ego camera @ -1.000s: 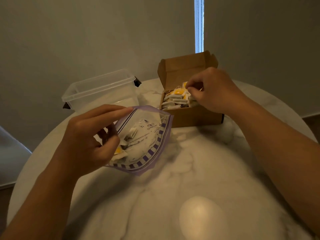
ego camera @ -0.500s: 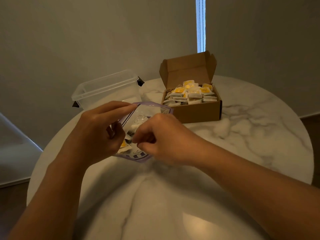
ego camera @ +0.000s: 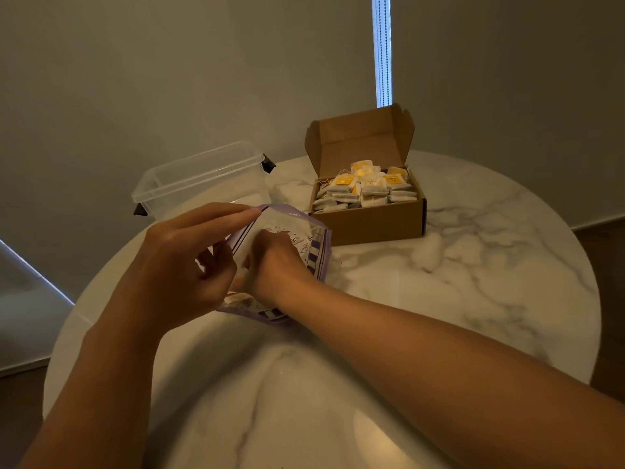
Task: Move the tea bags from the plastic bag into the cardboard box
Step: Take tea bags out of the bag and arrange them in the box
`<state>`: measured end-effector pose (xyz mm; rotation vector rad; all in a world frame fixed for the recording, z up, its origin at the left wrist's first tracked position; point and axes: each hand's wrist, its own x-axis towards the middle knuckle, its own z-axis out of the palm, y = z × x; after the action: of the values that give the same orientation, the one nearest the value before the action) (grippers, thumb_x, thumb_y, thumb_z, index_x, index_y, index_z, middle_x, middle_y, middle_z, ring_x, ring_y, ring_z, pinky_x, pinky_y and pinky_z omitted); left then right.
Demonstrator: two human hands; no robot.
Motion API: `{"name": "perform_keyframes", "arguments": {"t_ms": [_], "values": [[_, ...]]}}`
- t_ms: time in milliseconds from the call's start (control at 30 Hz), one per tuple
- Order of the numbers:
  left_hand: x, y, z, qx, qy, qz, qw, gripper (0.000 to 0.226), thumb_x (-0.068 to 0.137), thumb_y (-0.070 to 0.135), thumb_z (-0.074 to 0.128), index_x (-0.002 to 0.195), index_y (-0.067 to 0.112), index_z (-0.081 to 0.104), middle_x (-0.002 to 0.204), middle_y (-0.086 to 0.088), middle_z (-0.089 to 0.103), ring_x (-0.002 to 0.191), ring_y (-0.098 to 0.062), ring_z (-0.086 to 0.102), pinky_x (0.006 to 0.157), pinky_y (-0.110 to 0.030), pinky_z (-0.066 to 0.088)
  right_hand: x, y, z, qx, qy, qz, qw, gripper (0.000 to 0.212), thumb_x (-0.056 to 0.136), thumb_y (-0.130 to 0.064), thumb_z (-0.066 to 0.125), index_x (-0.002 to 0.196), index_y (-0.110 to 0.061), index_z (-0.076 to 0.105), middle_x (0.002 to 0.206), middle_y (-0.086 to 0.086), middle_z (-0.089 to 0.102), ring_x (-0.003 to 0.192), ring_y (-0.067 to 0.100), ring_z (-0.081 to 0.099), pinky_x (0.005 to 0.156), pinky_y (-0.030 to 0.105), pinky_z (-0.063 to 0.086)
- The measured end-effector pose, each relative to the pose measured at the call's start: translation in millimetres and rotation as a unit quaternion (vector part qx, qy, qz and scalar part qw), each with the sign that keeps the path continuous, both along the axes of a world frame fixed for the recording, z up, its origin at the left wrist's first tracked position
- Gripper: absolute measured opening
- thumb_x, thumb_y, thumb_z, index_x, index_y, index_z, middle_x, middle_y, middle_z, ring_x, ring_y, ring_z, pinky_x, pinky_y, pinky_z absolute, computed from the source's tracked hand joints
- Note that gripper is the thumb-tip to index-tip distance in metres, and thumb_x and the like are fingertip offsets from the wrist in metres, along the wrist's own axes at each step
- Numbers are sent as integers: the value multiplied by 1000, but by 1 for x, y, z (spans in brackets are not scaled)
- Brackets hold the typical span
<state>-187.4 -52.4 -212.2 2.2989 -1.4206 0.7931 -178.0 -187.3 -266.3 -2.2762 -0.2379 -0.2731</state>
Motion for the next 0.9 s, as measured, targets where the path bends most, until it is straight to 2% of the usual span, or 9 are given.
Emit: {"name": "perform_keyframes", "arguments": {"t_ms": [100, 200, 300, 400, 467, 600, 767, 900], "values": [[0, 0, -1, -8, -5, 4, 1000, 47, 79, -1, 57, 125, 8, 63, 122, -4, 64, 90, -3, 57, 65, -11, 50, 3, 4, -5, 0, -34, -18, 999, 14, 89, -18, 65, 98, -9, 61, 84, 7, 57, 78, 20, 54, 69, 29, 44], [1, 2, -1, -9, -4, 11, 1000, 48, 79, 1, 58, 127, 11, 61, 123, -1, 62, 91, 4, 56, 66, -11, 50, 3, 2, -4, -13, -40, -39, 998, 5, 88, -11, 64, 92, -7, 65, 87, 10, 62, 81, 26, 61, 70, 34, 52], [3, 3, -3, -15, -9, 19, 1000, 47, 80, 3, 59, 127, 9, 61, 122, -3, 63, 90, 1, 56, 68, -9, 50, -7, -8, 2, -37, -24, -49, 998, 9, 84, -12, 70, 92, -9, 71, 89, 11, 64, 82, 26, 62, 67, 32, 53], [4, 2, -3, -17, -14, 21, 1000, 46, 80, 5, 59, 126, 9, 62, 123, -3, 63, 94, -3, 55, 68, -8, 49, -25, -23, 8, -33, -31, -32, 998, 13, 84, -12, 71, 95, -9, 76, 93, 11, 69, 87, 24, 63, 74, 35, 56], [4, 1, -3, -19, -14, 22, 999, 46, 80, 5, 59, 126, 8, 62, 123, -3, 63, 93, -2, 54, 66, -8, 49, -37, -32, 12, -13, -33, -25, 999, 12, 85, -14, 70, 96, -12, 76, 93, 7, 71, 88, 19, 64, 77, 33, 57], [4, 0, -3, -28, -5, 23, 999, 47, 78, 2, 58, 125, 7, 64, 123, -4, 64, 86, -2, 56, 61, -10, 49, -51, -44, 17, 44, -34, -25, 998, 9, 86, -18, 73, 94, -17, 77, 88, -2, 73, 81, 9, 65, 74, 25, 58], [5, 1, -3, -29, 3, 23, 999, 49, 78, 2, 58, 126, 9, 63, 123, -2, 64, 89, 4, 57, 61, -11, 49, -54, -52, 17, 106, -49, -31, 993, 10, 84, -18, 75, 93, -21, 77, 85, -9, 72, 80, 5, 66, 75, 26, 59], [6, 1, -4, -29, 1, 18, 999, 51, 77, 3, 61, 128, 11, 61, 123, -3, 63, 85, -2, 57, 60, -13, 50, -57, -61, 22, 162, -38, -7, 986, 14, 83, -16, 76, 97, -18, 76, 87, -8, 73, 81, 6, 69, 74, 27, 60]]}}
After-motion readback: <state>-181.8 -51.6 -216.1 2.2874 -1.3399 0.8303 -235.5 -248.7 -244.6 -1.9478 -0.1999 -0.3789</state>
